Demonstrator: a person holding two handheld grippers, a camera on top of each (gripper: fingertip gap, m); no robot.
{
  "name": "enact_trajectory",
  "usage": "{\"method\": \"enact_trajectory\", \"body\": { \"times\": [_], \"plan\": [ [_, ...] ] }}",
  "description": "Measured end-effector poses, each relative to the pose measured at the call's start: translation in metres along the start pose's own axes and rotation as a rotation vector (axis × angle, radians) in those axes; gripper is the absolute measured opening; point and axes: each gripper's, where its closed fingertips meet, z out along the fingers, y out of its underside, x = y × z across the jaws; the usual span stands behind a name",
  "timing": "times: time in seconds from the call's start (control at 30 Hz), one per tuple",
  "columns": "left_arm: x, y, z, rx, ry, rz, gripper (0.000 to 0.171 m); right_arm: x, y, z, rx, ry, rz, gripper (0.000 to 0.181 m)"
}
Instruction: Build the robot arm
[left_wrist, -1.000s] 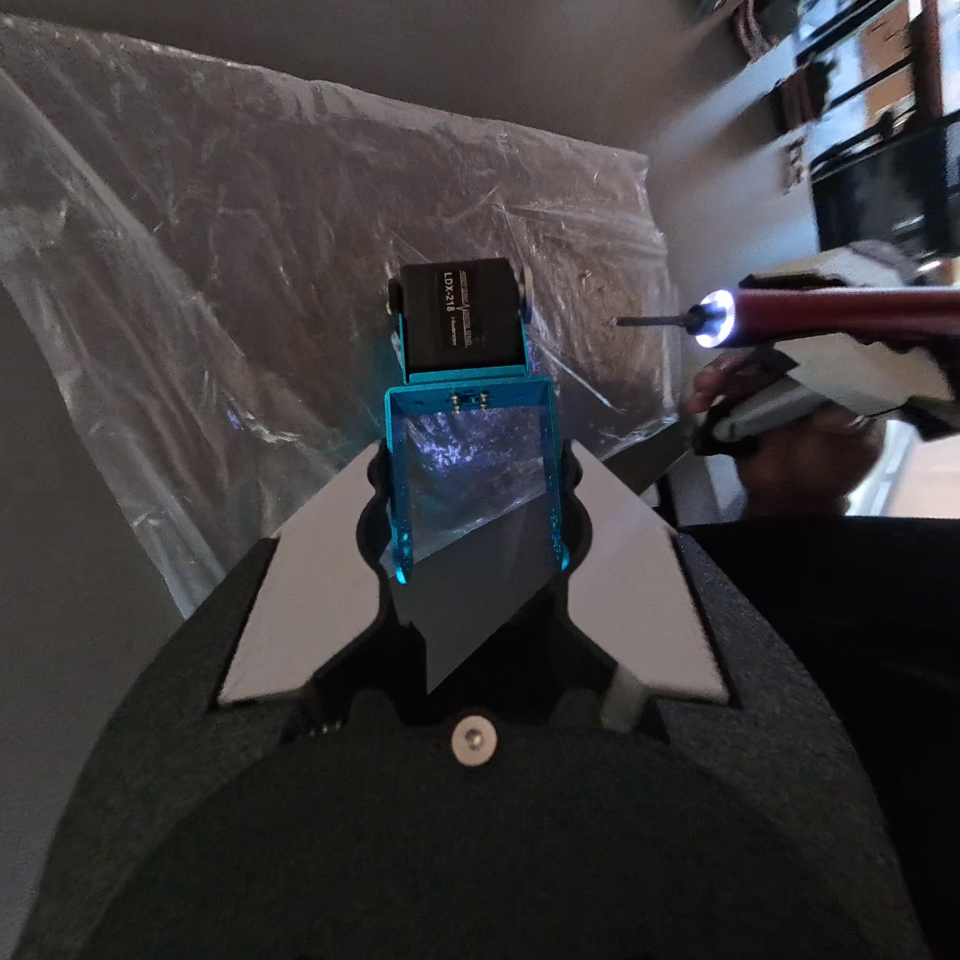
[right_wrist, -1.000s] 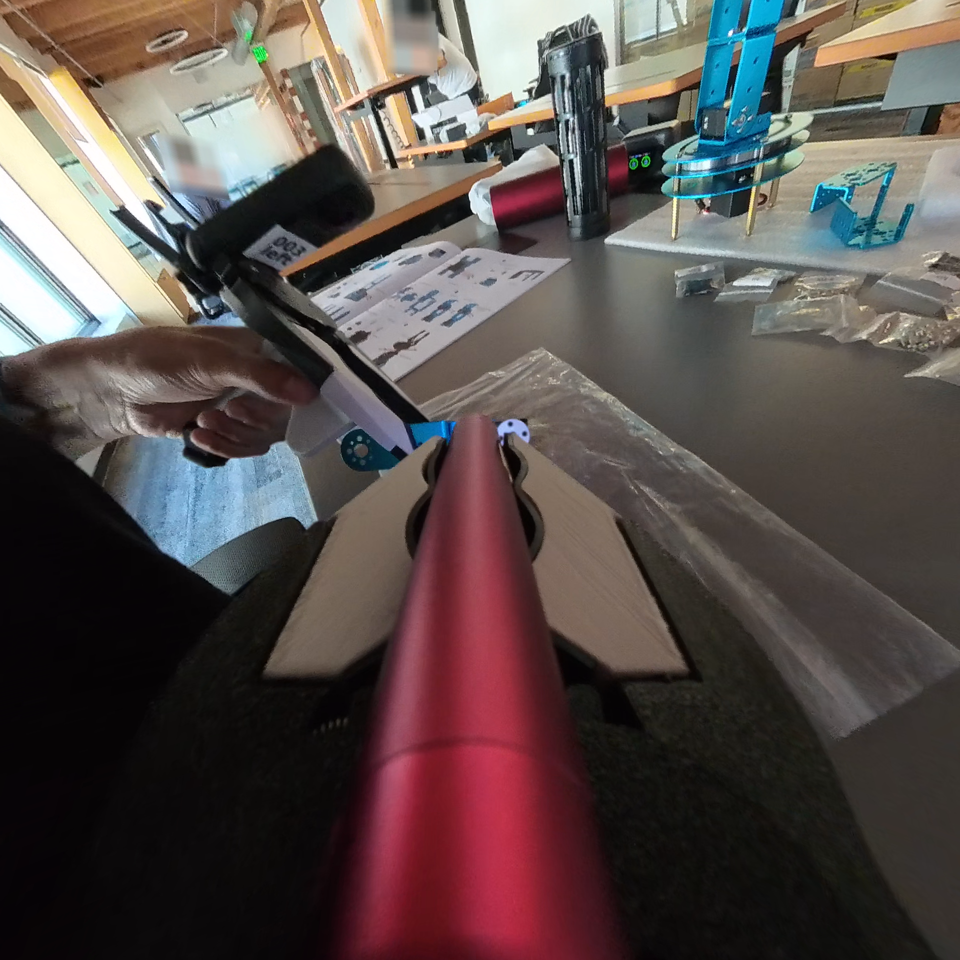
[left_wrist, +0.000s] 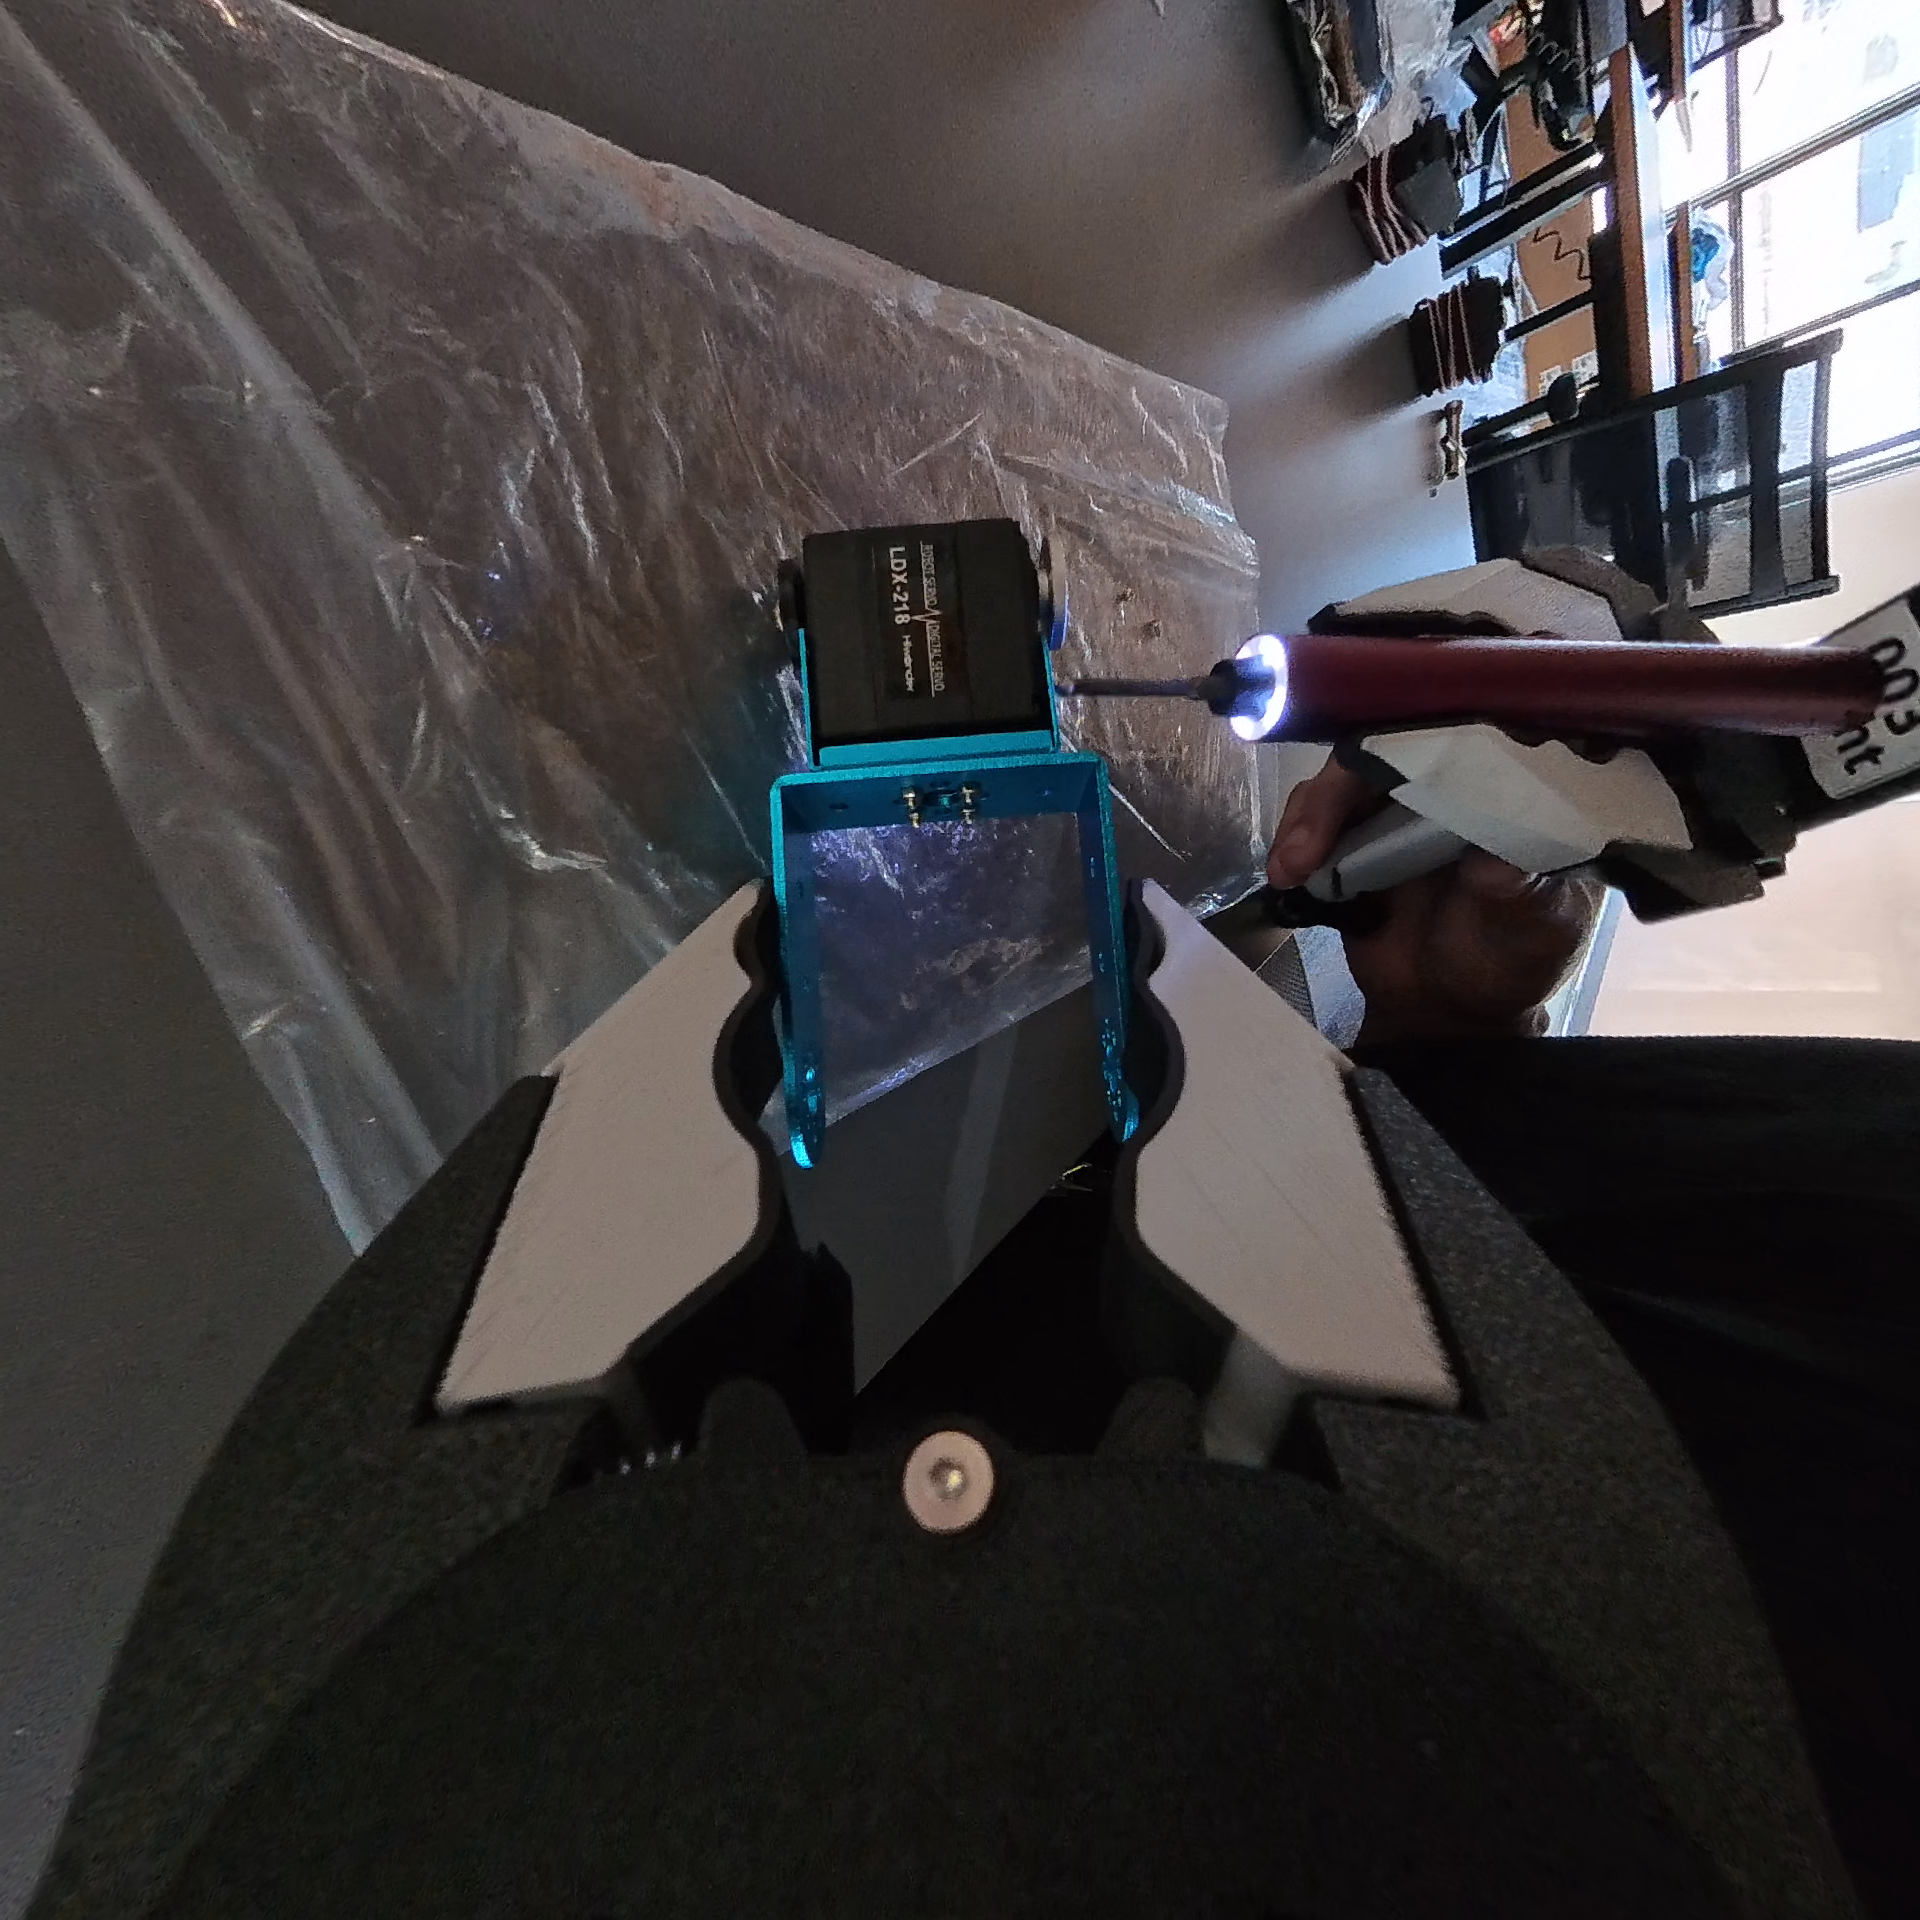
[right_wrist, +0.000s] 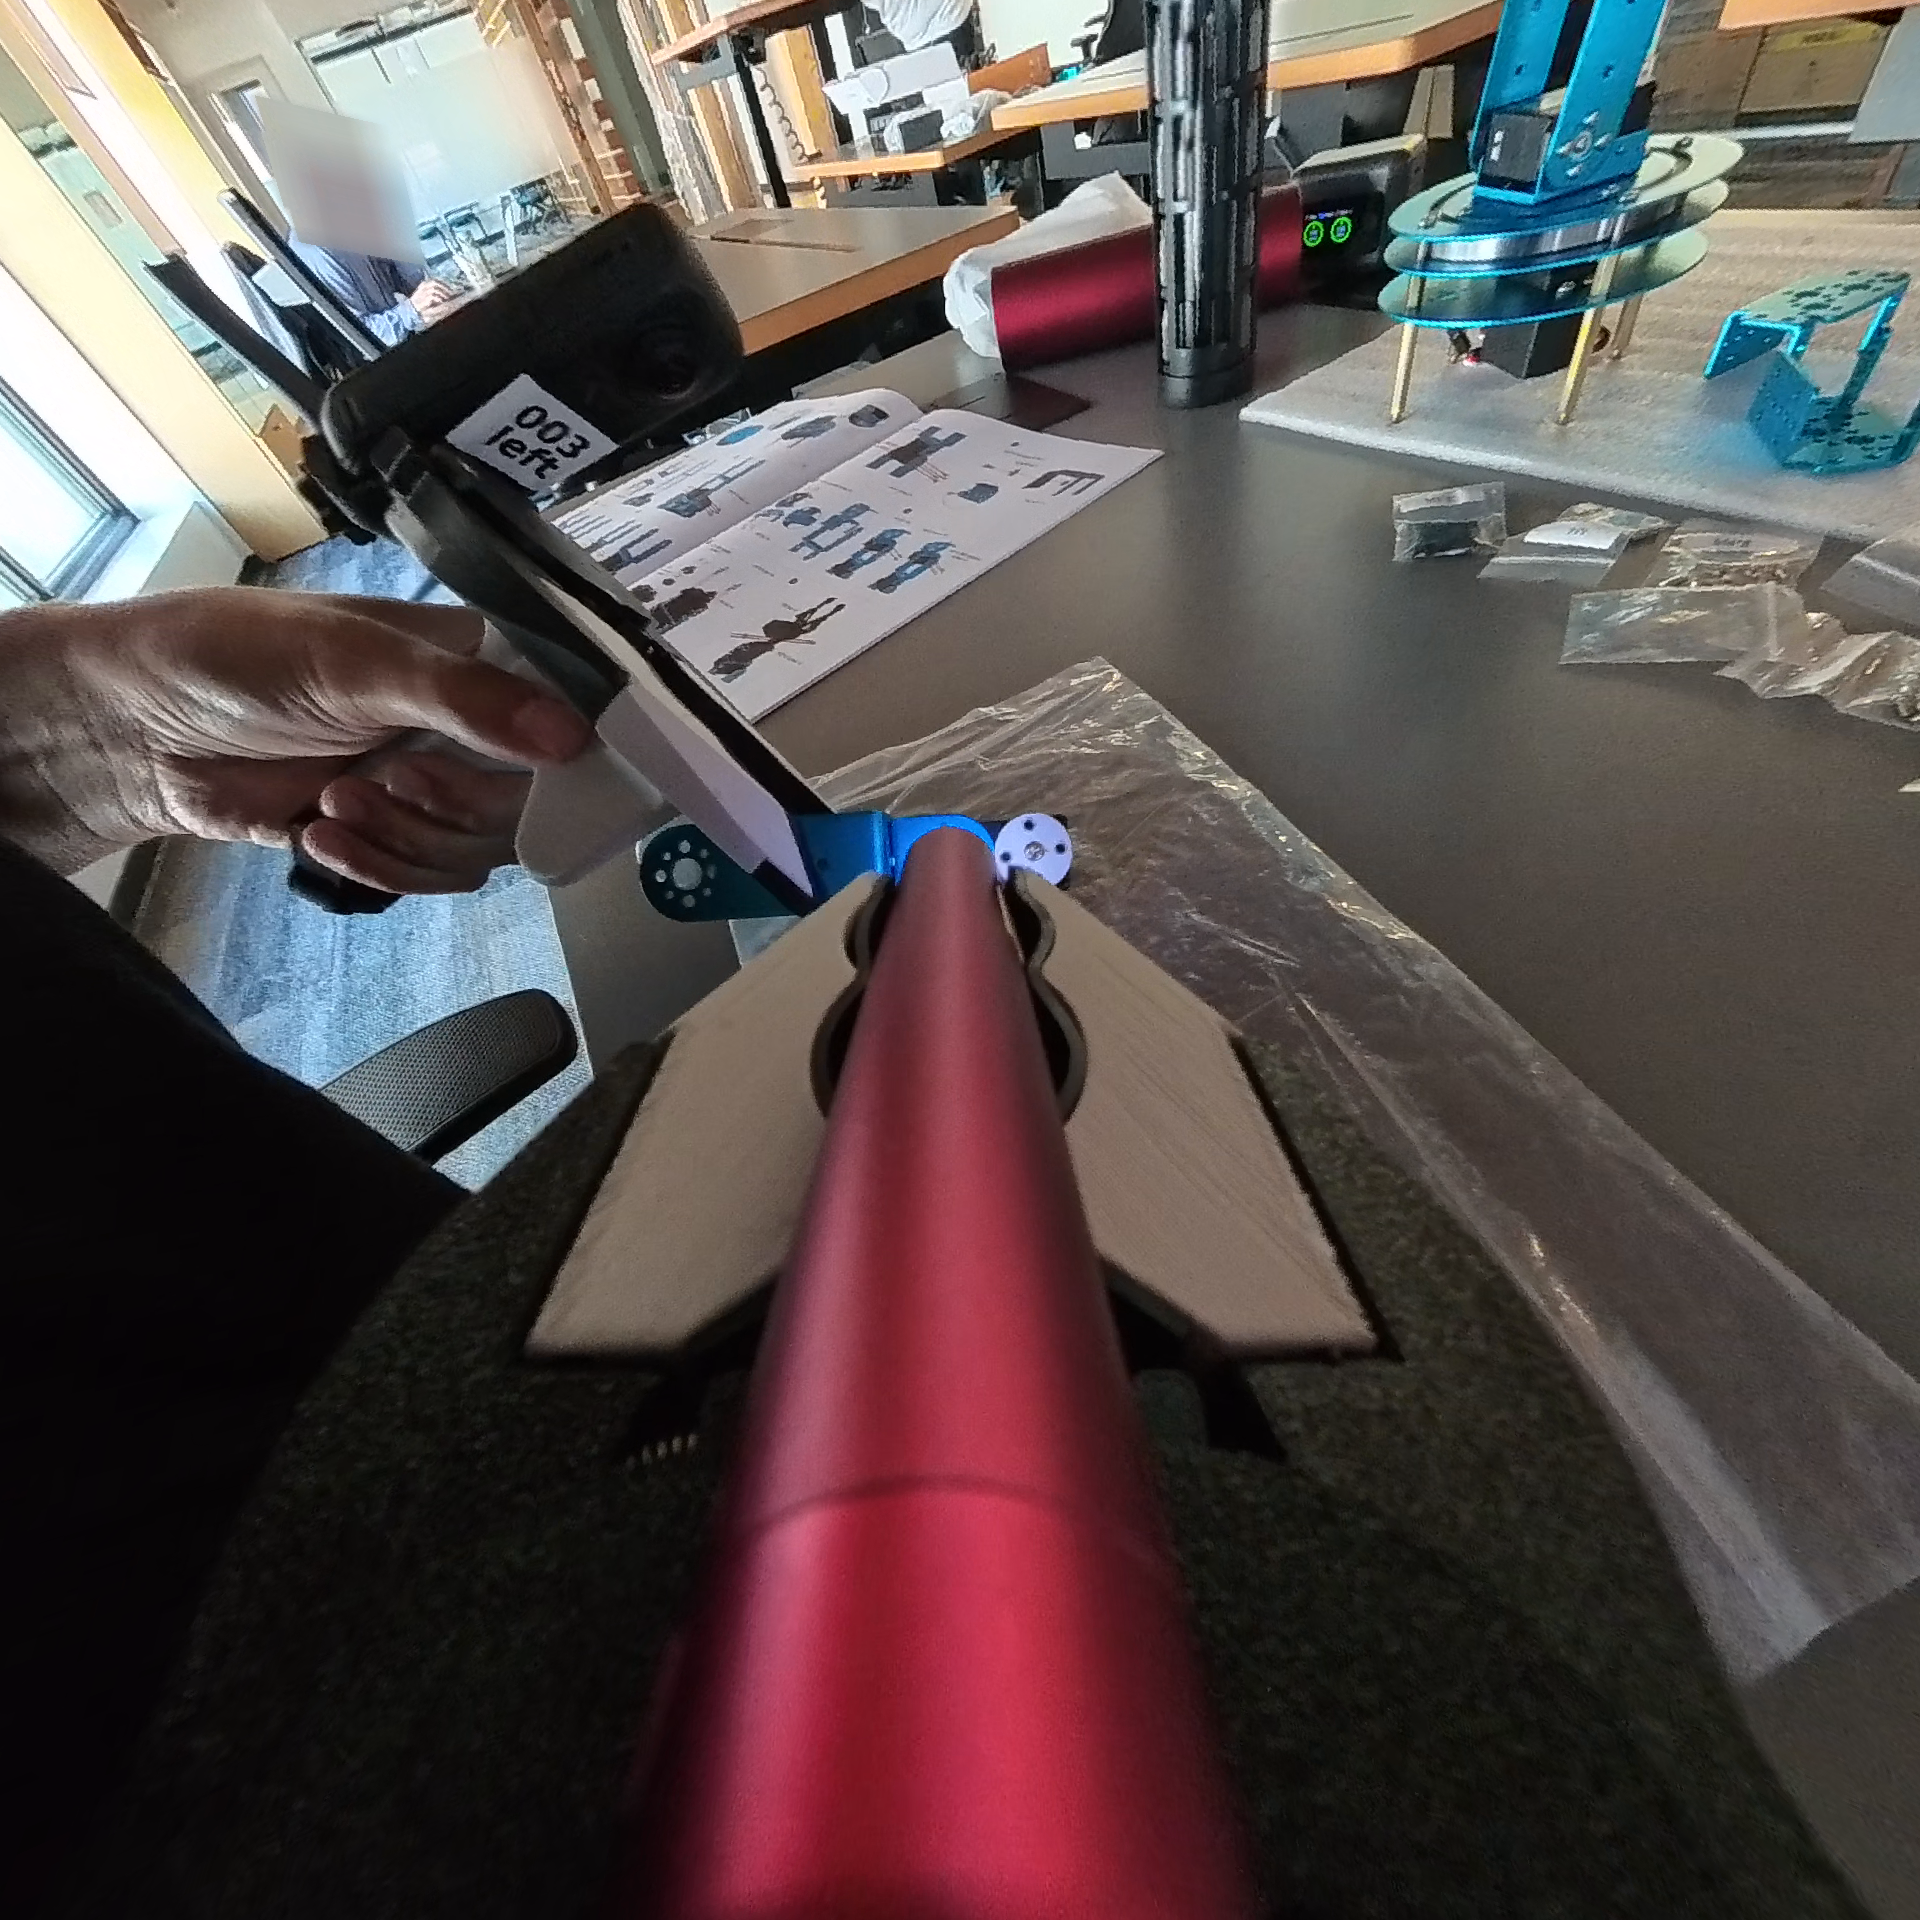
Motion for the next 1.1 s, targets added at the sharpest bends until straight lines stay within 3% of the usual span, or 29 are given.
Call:
{"method": "enact_trajectory", "body": {
  "times": [1.1],
  "plan": [
    [-0.0003, 0.0033, 0.0053, 0.006, -0.125, 0.107, 0.065, 0.0023, 0.0048, -0.0081, -0.053, 0.058, -0.072, 0.023]
  ]
}}
